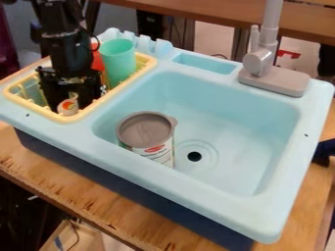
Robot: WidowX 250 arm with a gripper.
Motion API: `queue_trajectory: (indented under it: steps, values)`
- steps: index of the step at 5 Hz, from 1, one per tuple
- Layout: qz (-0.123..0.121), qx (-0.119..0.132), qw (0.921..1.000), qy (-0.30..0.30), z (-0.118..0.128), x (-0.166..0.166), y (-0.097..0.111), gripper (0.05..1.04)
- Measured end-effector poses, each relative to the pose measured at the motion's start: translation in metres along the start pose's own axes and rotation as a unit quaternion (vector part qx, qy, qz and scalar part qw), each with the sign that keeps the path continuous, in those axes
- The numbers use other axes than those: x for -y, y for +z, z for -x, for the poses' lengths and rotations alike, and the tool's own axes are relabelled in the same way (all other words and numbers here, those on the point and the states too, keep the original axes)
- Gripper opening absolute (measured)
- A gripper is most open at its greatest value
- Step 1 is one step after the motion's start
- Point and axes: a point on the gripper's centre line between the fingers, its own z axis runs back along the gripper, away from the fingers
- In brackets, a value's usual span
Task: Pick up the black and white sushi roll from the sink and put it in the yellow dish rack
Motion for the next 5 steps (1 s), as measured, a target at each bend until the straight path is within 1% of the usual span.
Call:
queue_trajectory:
  steps: [1,2,3,4,5]
  values:
    - [-0.016,0.029,0.9993,0.016,0.007,0.002,0.026,1.007]
    - [-0.028,0.041,0.9981,0.036,0.009,0.002,0.047,1.001]
    - [-0.077,0.060,0.9935,0.058,0.026,0.026,0.083,1.001]
    - [-0.090,0.061,0.9940,0.010,0.035,0.077,0.099,1.001]
    - [-0.080,0.049,0.9937,-0.062,0.035,0.126,0.101,1.001]
